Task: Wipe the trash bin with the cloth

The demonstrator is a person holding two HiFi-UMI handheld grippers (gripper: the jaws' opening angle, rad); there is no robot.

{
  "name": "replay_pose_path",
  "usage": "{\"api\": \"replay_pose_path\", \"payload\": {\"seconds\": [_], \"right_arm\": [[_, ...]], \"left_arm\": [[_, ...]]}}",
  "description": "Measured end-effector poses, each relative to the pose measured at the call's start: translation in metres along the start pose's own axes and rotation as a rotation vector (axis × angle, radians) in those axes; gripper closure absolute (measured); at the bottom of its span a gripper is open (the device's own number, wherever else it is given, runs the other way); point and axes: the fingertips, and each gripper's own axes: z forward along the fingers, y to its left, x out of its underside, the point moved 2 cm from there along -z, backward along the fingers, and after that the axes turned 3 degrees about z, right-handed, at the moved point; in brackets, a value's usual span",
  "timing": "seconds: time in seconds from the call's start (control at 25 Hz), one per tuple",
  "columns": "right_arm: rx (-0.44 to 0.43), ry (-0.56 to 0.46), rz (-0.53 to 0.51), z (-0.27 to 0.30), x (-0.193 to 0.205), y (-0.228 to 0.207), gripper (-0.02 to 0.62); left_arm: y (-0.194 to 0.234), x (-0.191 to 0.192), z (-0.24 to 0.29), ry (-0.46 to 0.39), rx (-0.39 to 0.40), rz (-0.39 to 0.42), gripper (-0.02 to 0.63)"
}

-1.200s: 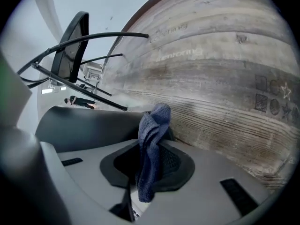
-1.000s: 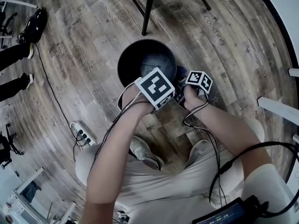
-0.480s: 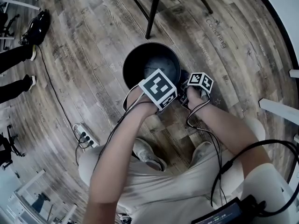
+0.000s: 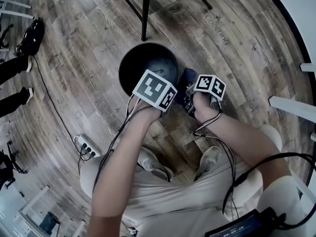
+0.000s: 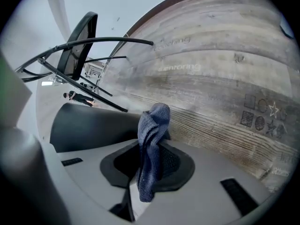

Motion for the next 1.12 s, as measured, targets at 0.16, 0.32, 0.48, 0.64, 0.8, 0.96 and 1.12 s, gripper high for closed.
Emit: {"api": "replay_pose_path", "payload": {"seconds": [0.16,0.32,0.48,0.64,0.8,0.96,1.12], "right_arm": [[-0.066,0.014,0.017,-0.025,0.001,0.021,0.532],[-0.153,0.037,0.018,-0.053,0.004,0.052,0.532],[-0.186,0.042,0.001,-0.068,0.002,0.066,0.532],[-0.218,0.057,0.005,-0.075,0.006,0.082,0.532],[-0.216,0.041,0.001,-0.080,0.008,0.088,0.532],[-0.208,0.017,0.015,-0.073,0.007,0.085,0.532],[-0.183,-0.003,0.023,-0.062,0.007,0.076,0.532]], "left_arm": [[0.001,-0.012,0.001,-0.063,-0.065,-0.034,0.549],[0.001,-0.020,0.002,-0.103,-0.104,-0.057,0.555],[-0.004,-0.023,-0.005,-0.085,-0.022,-0.067,0.554],[-0.017,-0.019,-0.022,0.016,-0.007,0.056,0.528],[-0.017,-0.001,-0.028,0.123,-0.005,0.115,0.528],[0.003,0.025,-0.016,0.281,-0.108,0.173,0.529],[0.005,0.029,-0.006,0.288,-0.067,0.157,0.537]]}}
